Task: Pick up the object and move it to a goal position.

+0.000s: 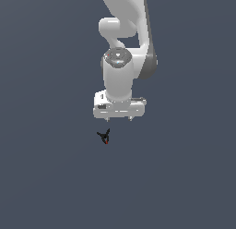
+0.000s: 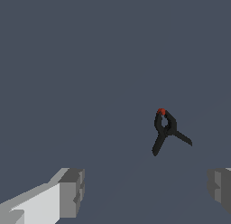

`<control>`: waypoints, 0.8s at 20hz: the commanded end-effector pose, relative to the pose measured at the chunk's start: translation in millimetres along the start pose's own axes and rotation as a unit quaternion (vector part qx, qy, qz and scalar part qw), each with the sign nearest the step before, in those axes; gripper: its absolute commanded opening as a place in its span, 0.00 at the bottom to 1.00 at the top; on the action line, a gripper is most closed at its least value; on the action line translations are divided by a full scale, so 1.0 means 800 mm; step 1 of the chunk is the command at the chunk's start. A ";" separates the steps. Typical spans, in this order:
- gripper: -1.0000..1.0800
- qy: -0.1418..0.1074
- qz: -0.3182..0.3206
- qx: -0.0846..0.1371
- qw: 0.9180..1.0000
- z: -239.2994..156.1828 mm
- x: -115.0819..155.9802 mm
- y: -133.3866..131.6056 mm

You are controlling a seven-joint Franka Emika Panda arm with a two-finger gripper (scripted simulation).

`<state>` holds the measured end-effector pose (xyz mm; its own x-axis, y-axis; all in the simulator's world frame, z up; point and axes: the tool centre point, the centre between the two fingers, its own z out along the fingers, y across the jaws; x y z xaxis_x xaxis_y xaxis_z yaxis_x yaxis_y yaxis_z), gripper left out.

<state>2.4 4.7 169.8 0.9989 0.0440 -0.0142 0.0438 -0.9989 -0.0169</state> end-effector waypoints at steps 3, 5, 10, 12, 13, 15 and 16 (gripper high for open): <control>0.96 0.001 -0.017 -0.002 1.000 0.017 0.003 0.013; 0.96 0.001 -0.029 -0.003 1.000 0.028 0.004 0.021; 0.96 0.003 -0.066 -0.005 0.998 0.062 0.008 0.048; 0.96 0.004 -0.082 -0.006 0.997 0.078 0.008 0.059; 0.96 0.004 -0.089 -0.007 0.996 0.084 0.008 0.064; 0.96 0.004 -0.102 -0.008 0.995 0.097 0.008 0.073; 0.96 0.005 -0.108 -0.008 0.994 0.102 0.008 0.077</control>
<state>10.0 -50.1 94.2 0.9714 0.2372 -0.0046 0.2372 -0.9714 -0.0039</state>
